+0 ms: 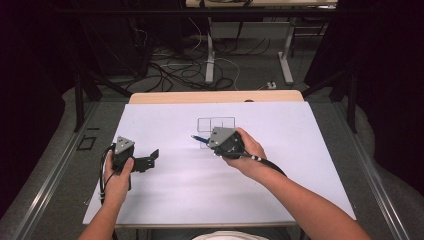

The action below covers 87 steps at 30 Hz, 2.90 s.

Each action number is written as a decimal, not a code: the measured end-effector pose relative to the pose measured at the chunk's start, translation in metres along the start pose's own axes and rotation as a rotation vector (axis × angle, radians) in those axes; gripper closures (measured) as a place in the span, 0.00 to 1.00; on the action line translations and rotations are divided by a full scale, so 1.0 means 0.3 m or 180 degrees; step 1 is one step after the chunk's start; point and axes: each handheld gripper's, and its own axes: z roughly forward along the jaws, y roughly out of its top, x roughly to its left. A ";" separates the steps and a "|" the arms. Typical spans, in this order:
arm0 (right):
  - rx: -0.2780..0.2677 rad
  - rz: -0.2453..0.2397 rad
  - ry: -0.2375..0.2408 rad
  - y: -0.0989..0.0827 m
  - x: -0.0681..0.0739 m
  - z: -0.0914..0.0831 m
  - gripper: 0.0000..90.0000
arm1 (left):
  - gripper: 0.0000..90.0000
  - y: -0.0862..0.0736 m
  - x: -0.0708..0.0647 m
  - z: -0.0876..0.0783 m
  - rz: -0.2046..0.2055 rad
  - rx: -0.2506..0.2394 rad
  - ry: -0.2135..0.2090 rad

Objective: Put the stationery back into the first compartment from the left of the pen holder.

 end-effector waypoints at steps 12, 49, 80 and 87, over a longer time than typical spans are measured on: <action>-0.0423 0.0728 -0.0006 0.019 -0.105 0.002 0.89 | 0.00 0.000 0.001 0.001 0.0001 0.0002 0.0000; -0.1078 0.1871 -0.0301 0.019 -0.255 0.098 0.88 | 0.00 0.001 0.006 0.003 0.0010 0.0001 -0.0001; -0.0990 0.2324 -0.0330 -0.022 -0.248 0.225 0.89 | 0.00 0.002 0.007 0.006 0.0003 -0.0005 -0.0015; -0.0927 0.2345 -0.0318 -0.024 -0.242 0.233 0.88 | 0.00 0.002 0.008 0.007 0.0005 -0.0005 -0.0015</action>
